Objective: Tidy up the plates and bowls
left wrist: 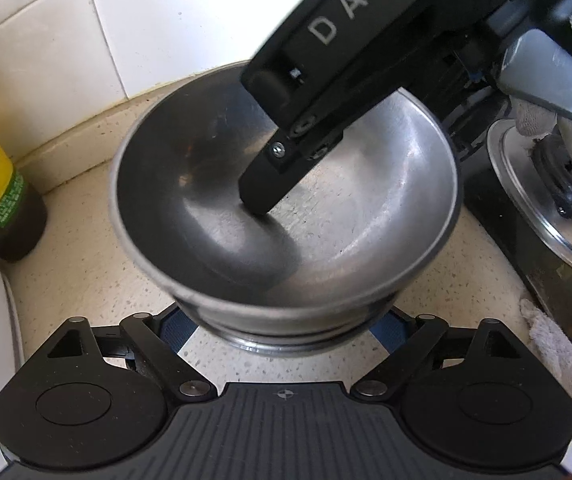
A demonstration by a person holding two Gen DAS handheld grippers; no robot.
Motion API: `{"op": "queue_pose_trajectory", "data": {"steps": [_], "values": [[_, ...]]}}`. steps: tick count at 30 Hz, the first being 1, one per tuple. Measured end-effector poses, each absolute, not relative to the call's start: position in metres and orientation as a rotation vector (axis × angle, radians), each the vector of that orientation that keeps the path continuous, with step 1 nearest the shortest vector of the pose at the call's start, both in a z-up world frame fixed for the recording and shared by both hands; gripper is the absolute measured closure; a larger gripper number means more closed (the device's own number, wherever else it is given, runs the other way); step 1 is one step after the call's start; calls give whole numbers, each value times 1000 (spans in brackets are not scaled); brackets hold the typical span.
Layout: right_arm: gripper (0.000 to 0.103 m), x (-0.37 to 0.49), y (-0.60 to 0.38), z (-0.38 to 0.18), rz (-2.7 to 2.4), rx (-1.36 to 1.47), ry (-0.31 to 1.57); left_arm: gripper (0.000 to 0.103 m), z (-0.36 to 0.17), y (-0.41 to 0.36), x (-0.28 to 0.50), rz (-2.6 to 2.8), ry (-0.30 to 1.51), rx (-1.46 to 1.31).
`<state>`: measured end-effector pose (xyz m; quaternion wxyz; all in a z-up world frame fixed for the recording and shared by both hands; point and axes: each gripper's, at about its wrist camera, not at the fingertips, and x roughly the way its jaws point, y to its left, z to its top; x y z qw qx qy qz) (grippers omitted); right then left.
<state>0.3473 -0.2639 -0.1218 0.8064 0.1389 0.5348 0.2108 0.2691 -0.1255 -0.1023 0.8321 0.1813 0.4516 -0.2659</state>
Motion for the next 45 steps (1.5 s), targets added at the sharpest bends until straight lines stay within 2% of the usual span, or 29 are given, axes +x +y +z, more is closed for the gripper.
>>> {"op": "queue_pose_trajectory", "data": {"steps": [21, 29, 45], "values": [[28, 353, -279, -120, 486, 302, 1140, 5, -108, -127, 273, -588, 917, 372], [27, 358, -276, -124, 513, 339, 1136, 0, -119, -119, 276, -605, 904, 373], [29, 351, -273, -109, 495, 316, 1092, 0, -107, -120, 275, -573, 908, 347]]}}
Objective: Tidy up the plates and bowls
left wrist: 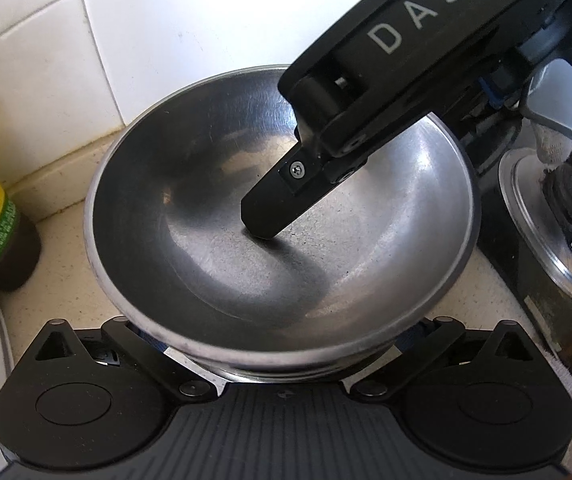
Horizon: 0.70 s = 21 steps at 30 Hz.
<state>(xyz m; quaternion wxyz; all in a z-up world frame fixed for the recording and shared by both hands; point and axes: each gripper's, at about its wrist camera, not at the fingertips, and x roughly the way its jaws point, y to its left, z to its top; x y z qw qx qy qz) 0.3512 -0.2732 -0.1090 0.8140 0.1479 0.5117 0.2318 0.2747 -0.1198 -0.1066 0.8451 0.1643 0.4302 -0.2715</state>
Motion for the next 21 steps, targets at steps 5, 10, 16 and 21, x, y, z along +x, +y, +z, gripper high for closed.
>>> {"op": "queue_pose_trajectory", "data": {"steps": [5, 10, 16, 21], "values": [[29, 352, -275, -105, 486, 311, 1086, 0, -107, -118, 275, -564, 912, 325], [30, 352, -279, -107, 463, 312, 1096, 0, -111, -126, 277, -571, 916, 328], [29, 353, -283, -115, 451, 321, 1114, 0, -121, -132, 281, -587, 937, 337], [29, 357, -288, -117, 460, 343, 1123, 0, -123, -134, 281, -590, 904, 371]]}}
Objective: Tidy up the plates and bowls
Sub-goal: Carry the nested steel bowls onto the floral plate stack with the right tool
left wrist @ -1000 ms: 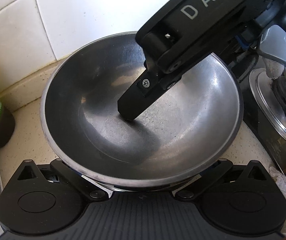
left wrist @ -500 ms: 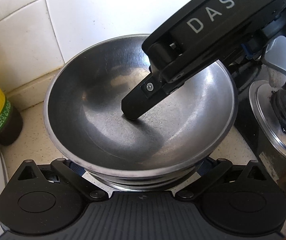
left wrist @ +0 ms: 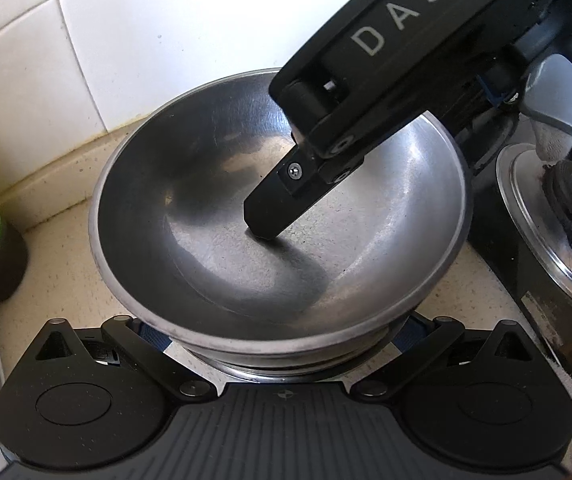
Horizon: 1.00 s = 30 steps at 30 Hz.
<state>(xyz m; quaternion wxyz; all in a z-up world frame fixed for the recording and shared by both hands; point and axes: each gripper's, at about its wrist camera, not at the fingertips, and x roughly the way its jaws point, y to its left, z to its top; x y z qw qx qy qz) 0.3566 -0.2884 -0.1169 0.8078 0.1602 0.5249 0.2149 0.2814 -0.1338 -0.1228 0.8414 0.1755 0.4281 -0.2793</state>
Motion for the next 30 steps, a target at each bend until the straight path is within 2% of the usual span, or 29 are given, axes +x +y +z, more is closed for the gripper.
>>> {"op": "queue_pose_trajectory", "data": {"steps": [17, 30], "values": [[32, 351, -289, -109, 465, 347, 1100, 0, -130, -132, 290, -571, 887, 360], [32, 334, -279, -61, 526, 298, 1029, 1, -87, -128, 265, -481, 832, 354]]}}
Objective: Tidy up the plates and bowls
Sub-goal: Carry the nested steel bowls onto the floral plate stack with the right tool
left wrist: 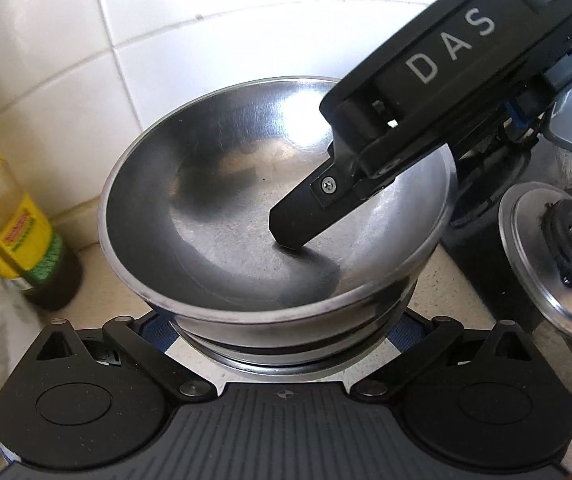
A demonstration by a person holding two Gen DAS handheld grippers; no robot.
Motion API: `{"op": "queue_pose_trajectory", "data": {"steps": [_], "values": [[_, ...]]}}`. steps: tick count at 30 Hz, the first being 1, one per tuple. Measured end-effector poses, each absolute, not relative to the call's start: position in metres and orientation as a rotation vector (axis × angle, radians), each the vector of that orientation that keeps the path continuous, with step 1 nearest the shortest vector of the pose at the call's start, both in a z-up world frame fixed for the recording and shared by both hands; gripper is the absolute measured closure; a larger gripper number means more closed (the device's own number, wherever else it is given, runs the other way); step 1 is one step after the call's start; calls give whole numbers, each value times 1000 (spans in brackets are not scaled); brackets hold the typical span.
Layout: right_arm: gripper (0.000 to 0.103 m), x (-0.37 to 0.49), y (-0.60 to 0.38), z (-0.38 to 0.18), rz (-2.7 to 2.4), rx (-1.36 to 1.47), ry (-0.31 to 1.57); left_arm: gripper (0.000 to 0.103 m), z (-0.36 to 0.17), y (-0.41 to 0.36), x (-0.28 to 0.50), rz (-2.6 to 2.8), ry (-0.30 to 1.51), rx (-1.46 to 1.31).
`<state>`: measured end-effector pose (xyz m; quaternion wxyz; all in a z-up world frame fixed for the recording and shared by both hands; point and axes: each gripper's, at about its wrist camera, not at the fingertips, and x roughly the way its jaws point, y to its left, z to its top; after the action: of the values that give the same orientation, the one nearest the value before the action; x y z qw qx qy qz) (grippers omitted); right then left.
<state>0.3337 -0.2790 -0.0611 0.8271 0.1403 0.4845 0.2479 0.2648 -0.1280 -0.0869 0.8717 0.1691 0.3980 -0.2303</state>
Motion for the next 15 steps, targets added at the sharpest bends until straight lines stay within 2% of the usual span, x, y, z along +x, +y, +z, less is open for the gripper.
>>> {"op": "queue_pose_trajectory", "data": {"steps": [10, 15], "values": [[32, 291, -259, -10, 626, 235, 954, 1, -35, -116, 215, -367, 764, 355], [32, 272, -247, 4, 672, 190, 934, 1, -31, -119, 191, -314, 757, 331]]}}
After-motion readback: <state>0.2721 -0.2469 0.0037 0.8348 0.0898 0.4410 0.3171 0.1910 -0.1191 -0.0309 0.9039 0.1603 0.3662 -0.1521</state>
